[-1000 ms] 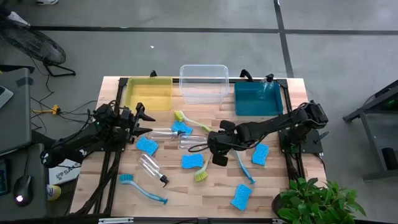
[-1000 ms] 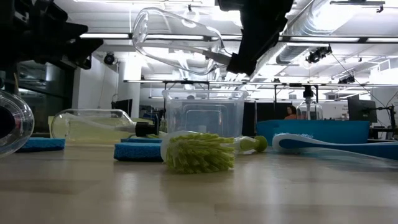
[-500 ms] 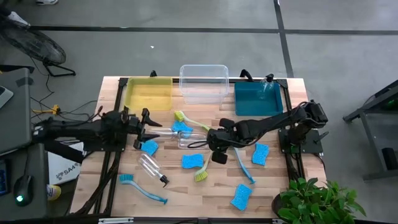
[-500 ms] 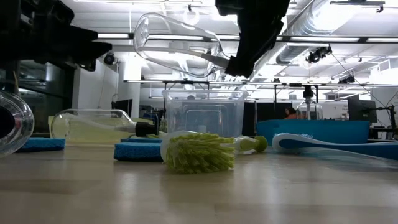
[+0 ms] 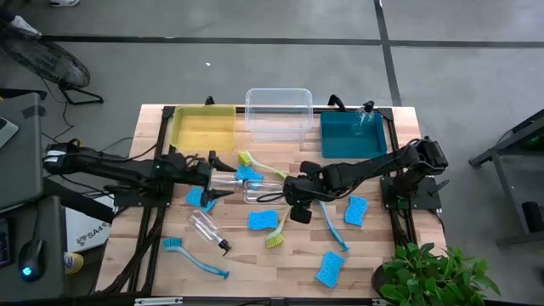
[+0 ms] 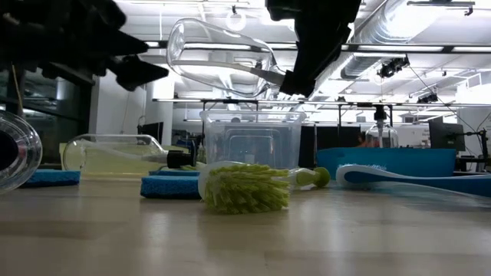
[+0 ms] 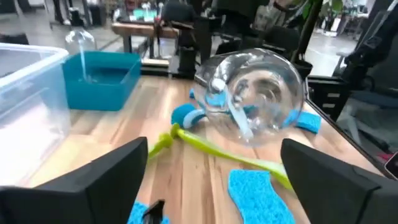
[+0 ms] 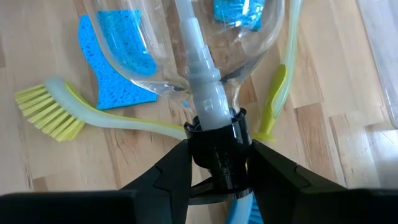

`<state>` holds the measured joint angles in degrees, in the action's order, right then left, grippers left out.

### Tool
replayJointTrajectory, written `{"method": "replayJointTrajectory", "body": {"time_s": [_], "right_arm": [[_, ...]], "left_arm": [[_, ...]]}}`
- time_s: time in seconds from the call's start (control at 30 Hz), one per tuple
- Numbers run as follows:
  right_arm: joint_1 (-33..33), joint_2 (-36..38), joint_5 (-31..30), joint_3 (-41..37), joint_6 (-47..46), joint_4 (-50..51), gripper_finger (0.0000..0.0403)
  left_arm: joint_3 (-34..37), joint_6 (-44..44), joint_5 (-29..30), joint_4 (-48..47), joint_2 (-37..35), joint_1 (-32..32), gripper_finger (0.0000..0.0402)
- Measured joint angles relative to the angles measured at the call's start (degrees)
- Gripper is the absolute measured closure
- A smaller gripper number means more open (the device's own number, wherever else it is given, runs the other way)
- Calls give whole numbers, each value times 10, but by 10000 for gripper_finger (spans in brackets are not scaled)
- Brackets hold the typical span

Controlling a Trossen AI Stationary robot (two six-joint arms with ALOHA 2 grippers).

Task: Pick & Place Kitchen Sink Supplies
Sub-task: Put the transparent spray bottle into the blue bin

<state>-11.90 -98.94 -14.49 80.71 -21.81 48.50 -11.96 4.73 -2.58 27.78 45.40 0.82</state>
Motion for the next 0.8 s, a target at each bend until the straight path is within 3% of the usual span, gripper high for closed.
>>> {"method": "replayJointTrajectory", "body": {"time_s": [0.37, 0.8], "right_arm": [[0, 0, 0, 0, -1, 31, 270], [0, 0, -46, 0, -38, 77, 270]], "left_arm": [[-102, -20, -27, -9, 191, 0, 14], [-134, 3, -75, -7, 210, 0, 14]]}}
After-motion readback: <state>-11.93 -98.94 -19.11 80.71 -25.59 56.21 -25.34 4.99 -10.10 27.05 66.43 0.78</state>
